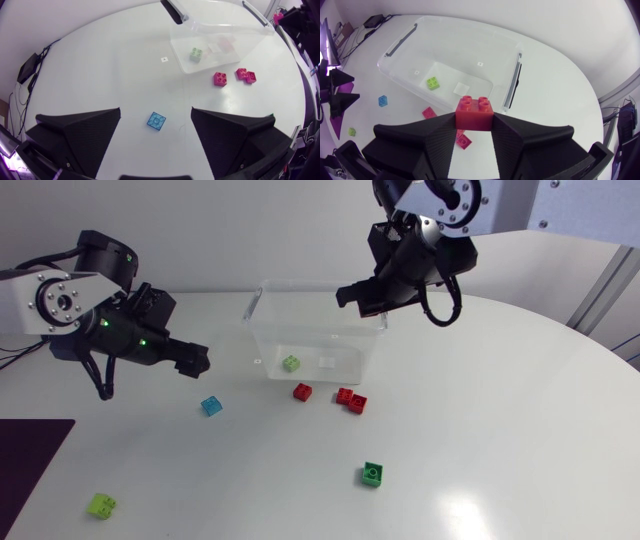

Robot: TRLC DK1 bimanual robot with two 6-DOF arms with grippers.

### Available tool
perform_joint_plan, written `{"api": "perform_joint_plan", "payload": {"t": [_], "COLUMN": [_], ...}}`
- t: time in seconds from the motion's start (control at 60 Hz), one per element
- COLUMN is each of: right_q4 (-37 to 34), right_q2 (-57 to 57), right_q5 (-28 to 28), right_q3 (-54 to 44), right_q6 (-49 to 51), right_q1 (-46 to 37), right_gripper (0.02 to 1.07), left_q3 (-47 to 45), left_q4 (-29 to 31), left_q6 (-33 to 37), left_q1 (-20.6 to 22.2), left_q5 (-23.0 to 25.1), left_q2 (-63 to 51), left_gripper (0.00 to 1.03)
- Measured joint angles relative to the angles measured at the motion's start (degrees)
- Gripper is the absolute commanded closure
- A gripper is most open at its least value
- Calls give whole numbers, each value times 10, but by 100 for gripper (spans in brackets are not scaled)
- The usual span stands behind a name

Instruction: Place the duplo bricks in the container

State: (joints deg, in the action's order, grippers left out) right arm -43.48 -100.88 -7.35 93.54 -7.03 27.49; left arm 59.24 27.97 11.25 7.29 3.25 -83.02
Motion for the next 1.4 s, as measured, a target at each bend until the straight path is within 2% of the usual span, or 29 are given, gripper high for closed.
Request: {"api": "perform_joint_plan", "payload": {"t": [0.317, 0.383, 0.433, 0.483, 0.517, 0.533, 0.8, 0.933, 1.033, 1.217, 1.317, 1.383, 1.4], "right_q4": [10, 11, 11, 10, 10, 10, -1, -13, -14, -15, -13, -8, -5], "right_q2": [-62, -72, -79, -88, -93, -96, -104, -89, -47, 62, 117, 143, 148], "right_q5": [-4, -4, -7, -12, -16, -18, -21, -22, -24, -19, -17, -16, -14], "right_q3": [59, 70, 77, 86, 91, 94, 104, 97, 60, -45, -119, -168, -179], "right_q6": [11, 11, 11, 13, 13, 13, 13, 13, 18, 37, 43, 43, 43], "right_q1": [-15, -14, -14, -14, -14, -14, -13, -9, 0, 29, 47, 57, 59], "right_gripper": [63, 59, 44, 20, 8, 6, 6, 6, 6, 6, 6, 6, 6], "left_q3": [-42, -50, -56, -63, -67, -69, -90, -89, -89, -79, -75, -71, -70], "left_q4": [-54, -62, -68, -82, -91, -96, -153, -157, -157, -162, -166, -167, -168], "left_q6": [22, 23, 23, 23, 23, 24, 52, 70, 87, 123, 140, 146, 147], "left_q1": [-12, -11, -9, -5, -2, 0, 3, -3, -9, -21, -24, -24, -24], "left_q5": [21, 23, 23, 23, 23, 23, 25, 26, 28, 58, 60, 60, 60], "left_q2": [-12, -19, -25, -34, -39, -42, -100, -139, -162, -183, -191, -199, -201], "left_gripper": [5, 5, 5, 5, 6, 6, 7, 7, 8, 17, 28, 49, 50]}}
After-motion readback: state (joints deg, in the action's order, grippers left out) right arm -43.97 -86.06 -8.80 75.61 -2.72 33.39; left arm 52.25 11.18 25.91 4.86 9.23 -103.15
